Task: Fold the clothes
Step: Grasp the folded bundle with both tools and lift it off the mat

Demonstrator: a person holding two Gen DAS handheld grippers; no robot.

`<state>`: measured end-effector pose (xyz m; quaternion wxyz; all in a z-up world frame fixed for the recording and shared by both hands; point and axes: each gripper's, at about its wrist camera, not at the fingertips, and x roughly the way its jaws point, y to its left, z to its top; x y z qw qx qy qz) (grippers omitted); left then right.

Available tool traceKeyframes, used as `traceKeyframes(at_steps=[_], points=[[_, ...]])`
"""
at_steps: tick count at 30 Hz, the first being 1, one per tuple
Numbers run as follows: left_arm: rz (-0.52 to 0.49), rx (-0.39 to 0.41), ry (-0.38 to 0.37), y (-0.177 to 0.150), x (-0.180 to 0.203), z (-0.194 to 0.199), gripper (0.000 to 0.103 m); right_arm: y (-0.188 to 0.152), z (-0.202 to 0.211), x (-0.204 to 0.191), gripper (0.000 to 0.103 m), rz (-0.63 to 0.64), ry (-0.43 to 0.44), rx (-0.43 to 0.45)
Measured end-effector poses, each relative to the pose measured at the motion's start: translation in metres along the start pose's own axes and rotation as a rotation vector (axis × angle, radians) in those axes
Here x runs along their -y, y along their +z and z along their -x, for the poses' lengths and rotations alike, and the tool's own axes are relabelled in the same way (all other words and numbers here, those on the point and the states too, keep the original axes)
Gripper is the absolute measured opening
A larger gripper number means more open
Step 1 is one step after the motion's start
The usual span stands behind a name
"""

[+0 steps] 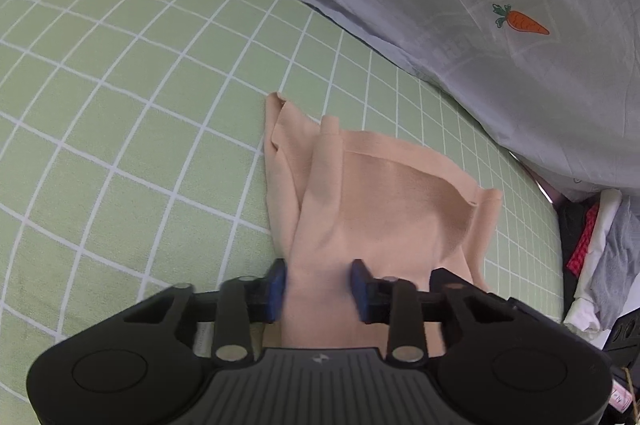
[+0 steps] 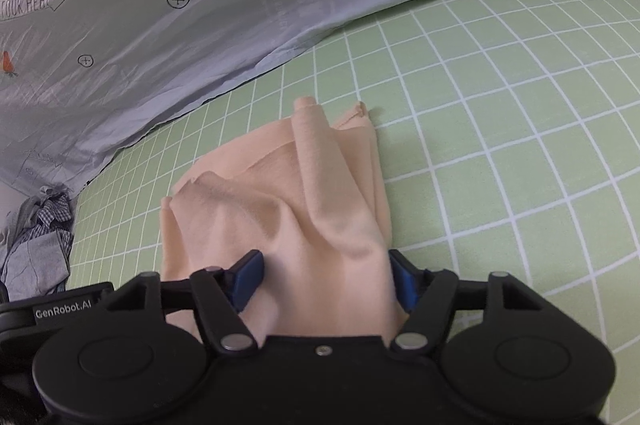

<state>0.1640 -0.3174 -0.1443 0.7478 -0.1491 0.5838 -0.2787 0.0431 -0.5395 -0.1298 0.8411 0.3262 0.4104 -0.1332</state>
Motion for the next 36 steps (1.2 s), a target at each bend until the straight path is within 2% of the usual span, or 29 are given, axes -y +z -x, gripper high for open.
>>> traceKeyframes(at_steps=[2,4,5,10,15,22,28,36], points=[[-0.022,-0.009,-0.005,0.000,0.004,0.003,0.015,0.000,0.004,-0.004,0.032,0.025,-0.009,0.001],[-0.065,-0.025,-0.008,-0.001,0.014,0.009,0.013,0.000,0.014,-0.008,0.023,0.045,-0.020,0.015],[-0.085,-0.033,-0.012,-0.002,0.019,0.012,0.013,-0.001,0.020,-0.009,0.021,0.044,-0.022,0.024],[-0.202,-0.032,-0.022,-0.025,0.046,0.038,0.012,-0.024,0.057,-0.011,0.020,0.032,-0.056,0.077],[-0.207,-0.029,-0.066,-0.061,0.059,0.072,0.012,-0.052,0.102,-0.012,0.019,0.014,-0.083,0.115],[-0.269,-0.063,-0.114,-0.118,0.067,0.106,0.012,-0.105,0.165,-0.026,0.019,0.022,-0.161,0.189],[-0.321,-0.117,-0.154,-0.156,0.060,0.114,0.011,-0.159,0.202,-0.025,0.019,-0.061,-0.220,0.214],[-0.444,-0.204,-0.197,-0.201,0.066,0.115,0.011,-0.215,0.235,-0.017,0.019,-0.196,-0.306,0.251]])
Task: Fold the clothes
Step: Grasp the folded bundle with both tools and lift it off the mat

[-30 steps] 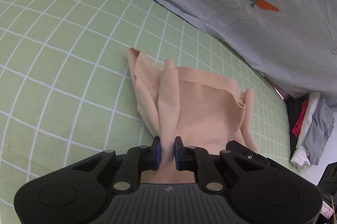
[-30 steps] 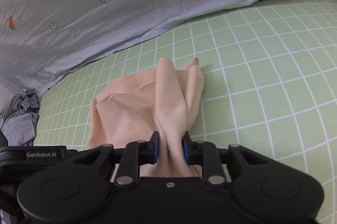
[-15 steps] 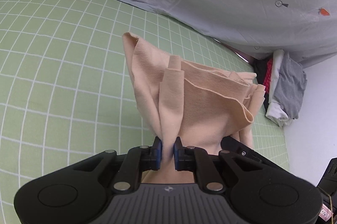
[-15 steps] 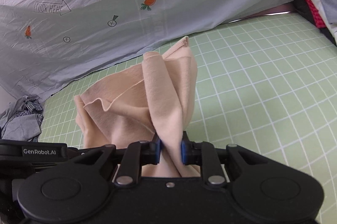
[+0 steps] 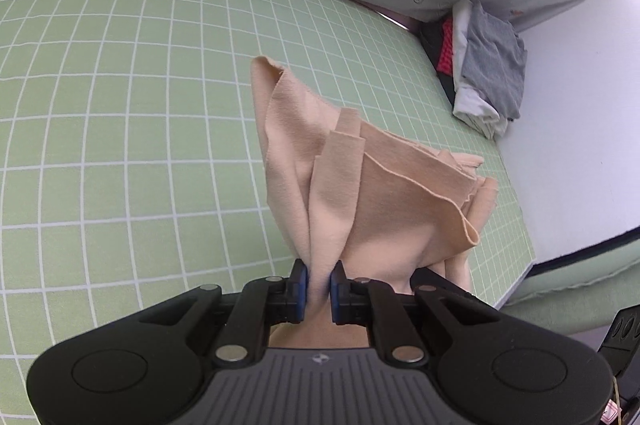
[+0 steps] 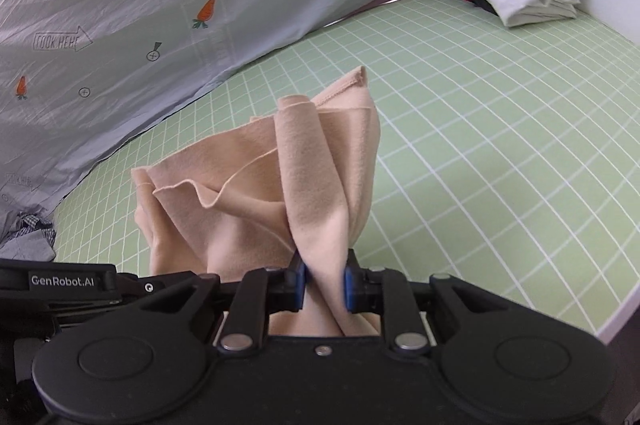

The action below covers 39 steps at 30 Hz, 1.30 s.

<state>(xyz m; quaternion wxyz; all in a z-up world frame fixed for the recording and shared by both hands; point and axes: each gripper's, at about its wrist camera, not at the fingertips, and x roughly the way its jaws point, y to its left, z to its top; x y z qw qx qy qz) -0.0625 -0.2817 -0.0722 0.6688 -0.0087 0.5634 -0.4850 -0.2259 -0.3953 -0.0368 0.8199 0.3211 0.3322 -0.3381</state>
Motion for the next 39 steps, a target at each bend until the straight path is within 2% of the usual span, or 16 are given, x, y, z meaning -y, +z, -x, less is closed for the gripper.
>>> traceKeyframes(at_steps=[2,7,14,20,23,25,30,39], points=[[-0.029,-0.007,-0.013,-0.007,0.006,-0.002,0.012,-0.008,0.009,0.007,0.019,-0.023,-0.021,0.012],[-0.023,0.000,-0.006,-0.018,0.025,-0.013,0.011,-0.016,0.021,0.025,0.019,-0.034,-0.036,0.012],[0.069,0.080,0.049,-0.019,0.061,-0.040,0.011,0.005,0.010,0.069,0.019,0.003,0.031,-0.014],[0.181,0.207,0.117,-0.004,0.122,-0.072,0.011,0.066,-0.019,0.130,0.019,0.098,0.165,-0.086],[0.184,0.249,0.122,0.009,0.158,-0.100,0.011,0.103,-0.026,0.161,0.019,0.186,0.206,-0.067],[0.211,0.260,0.107,0.022,0.181,-0.117,0.011,0.129,-0.032,0.185,0.019,0.201,0.213,-0.056],[0.150,0.284,0.090,0.060,0.249,-0.156,0.011,0.187,-0.030,0.240,0.019,0.174,0.188,-0.008],[0.000,0.310,0.002,0.151,0.347,-0.227,0.011,0.289,-0.036,0.323,0.019,0.085,0.157,0.133]])
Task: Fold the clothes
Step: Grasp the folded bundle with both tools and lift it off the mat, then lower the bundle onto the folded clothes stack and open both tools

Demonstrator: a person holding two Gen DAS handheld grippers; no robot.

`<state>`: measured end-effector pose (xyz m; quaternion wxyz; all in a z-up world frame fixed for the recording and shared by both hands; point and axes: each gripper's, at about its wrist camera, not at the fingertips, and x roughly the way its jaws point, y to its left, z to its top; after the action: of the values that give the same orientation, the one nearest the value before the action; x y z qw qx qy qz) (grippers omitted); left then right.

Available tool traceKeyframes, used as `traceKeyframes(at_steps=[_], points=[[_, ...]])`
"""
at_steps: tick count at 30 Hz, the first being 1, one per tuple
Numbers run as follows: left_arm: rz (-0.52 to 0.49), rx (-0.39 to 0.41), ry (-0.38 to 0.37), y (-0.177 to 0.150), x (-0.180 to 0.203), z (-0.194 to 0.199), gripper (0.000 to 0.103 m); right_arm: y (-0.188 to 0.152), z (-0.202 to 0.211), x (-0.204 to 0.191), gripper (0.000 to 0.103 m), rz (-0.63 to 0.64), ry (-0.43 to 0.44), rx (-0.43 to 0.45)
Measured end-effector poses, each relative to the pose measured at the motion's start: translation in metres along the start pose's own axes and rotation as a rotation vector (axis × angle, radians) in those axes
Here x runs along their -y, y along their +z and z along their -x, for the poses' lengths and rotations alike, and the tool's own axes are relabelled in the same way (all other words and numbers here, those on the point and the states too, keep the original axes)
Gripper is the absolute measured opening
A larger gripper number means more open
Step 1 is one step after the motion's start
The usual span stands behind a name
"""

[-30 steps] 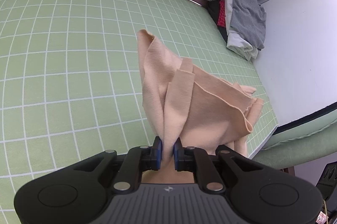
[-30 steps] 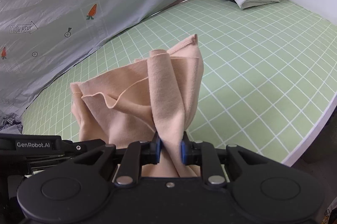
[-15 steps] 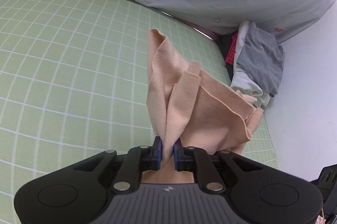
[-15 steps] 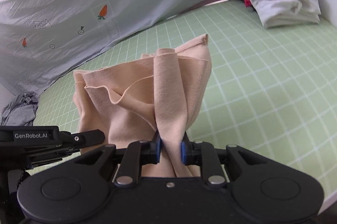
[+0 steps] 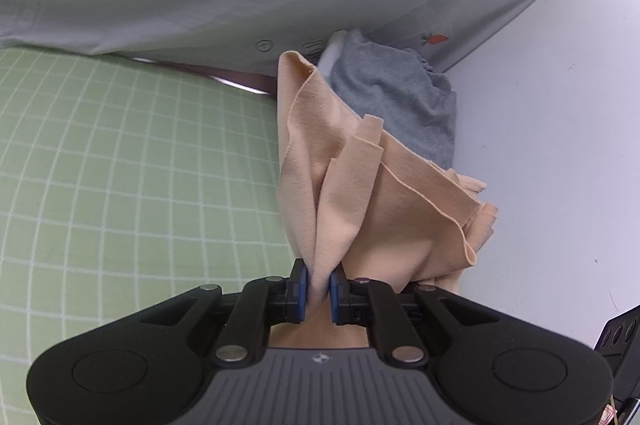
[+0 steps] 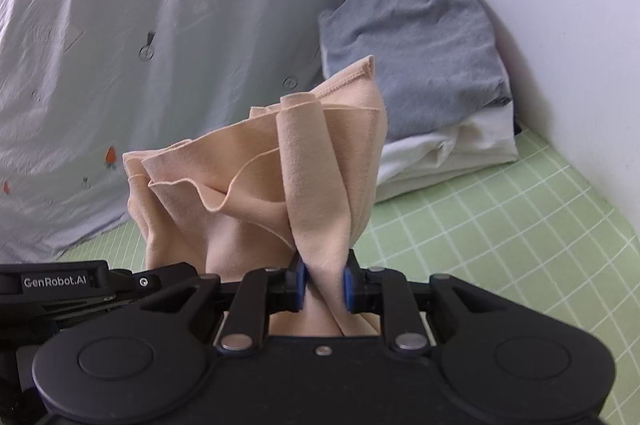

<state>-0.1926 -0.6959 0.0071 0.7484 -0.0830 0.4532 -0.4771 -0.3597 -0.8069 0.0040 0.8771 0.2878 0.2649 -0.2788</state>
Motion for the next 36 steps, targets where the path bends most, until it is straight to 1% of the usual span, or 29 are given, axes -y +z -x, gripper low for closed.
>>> traceKeyframes(at_steps=[2,5,10,12,13,14,16,17,18,20,22,23,25,28,29,30,31,32,33,34,35,36], points=[[-0.012,0.007,-0.034,0.021,0.018,-0.021,0.011,0.023,-0.002,0.016,0.019,-0.002,-0.014,0.034],[-0.030,0.030,-0.078,0.056,0.044,-0.051,0.011,0.067,-0.011,0.042,0.019,0.002,-0.021,0.084],[-0.090,0.123,-0.127,0.128,0.083,-0.103,0.012,0.147,-0.041,0.067,0.019,0.012,-0.023,0.188],[-0.116,0.156,-0.119,0.151,0.091,-0.126,0.013,0.178,-0.059,0.073,0.021,0.026,-0.032,0.235],[-0.119,0.172,-0.097,0.163,0.092,-0.142,0.014,0.192,-0.071,0.077,0.026,0.029,-0.045,0.255],[-0.120,0.180,-0.073,0.172,0.091,-0.157,0.014,0.203,-0.085,0.081,0.028,0.025,-0.059,0.271],[-0.119,0.170,-0.015,0.180,0.082,-0.186,0.014,0.218,-0.118,0.090,0.037,0.008,-0.098,0.292],[-0.119,0.165,0.014,0.183,0.077,-0.200,0.014,0.223,-0.137,0.095,0.037,0.001,-0.123,0.287],[-0.118,0.160,0.043,0.187,0.072,-0.214,0.018,0.228,-0.157,0.100,0.037,-0.007,-0.150,0.276],[-0.081,0.142,0.038,0.188,0.058,-0.232,0.020,0.230,-0.189,0.112,0.039,-0.043,-0.163,0.254],[-0.083,0.133,0.044,0.186,0.049,-0.243,0.026,0.229,-0.209,0.120,0.042,-0.071,-0.161,0.245],[-0.081,0.128,0.044,0.186,0.046,-0.247,0.027,0.227,-0.217,0.123,0.042,-0.074,-0.164,0.241],[-0.059,0.117,0.039,0.186,0.037,-0.254,0.029,0.223,-0.229,0.119,0.042,-0.032,-0.191,0.239],[-0.043,0.115,0.042,0.185,0.038,-0.253,0.032,0.220,-0.236,0.112,0.042,0.023,-0.217,0.235],[-0.062,0.117,0.056,0.186,0.040,-0.250,0.033,0.221,-0.235,0.110,0.042,0.036,-0.222,0.232],[-0.084,0.119,0.071,0.188,0.042,-0.246,0.036,0.221,-0.233,0.108,0.044,0.055,-0.226,0.231],[-0.107,0.121,0.087,0.190,0.044,-0.242,0.043,0.221,-0.229,0.105,0.046,0.076,-0.230,0.230],[-0.127,0.121,0.099,0.188,0.048,-0.236,0.049,0.221,-0.224,0.101,0.051,0.095,-0.239,0.230],[-0.145,0.132,0.103,0.186,0.052,-0.225,0.060,0.220,-0.218,0.098,0.055,0.113,-0.249,0.230],[-0.164,0.145,0.105,0.183,0.055,-0.213,0.070,0.219,-0.209,0.095,0.064,0.119,-0.255,0.231],[-0.174,0.164,0.103,0.179,0.059,-0.201,0.074,0.216,-0.200,0.092,0.073,0.122,-0.259,0.233],[-0.187,0.181,0.099,0.172,0.062,-0.185,0.082,0.211,-0.188,0.089,0.076,0.122,-0.253,0.243]])
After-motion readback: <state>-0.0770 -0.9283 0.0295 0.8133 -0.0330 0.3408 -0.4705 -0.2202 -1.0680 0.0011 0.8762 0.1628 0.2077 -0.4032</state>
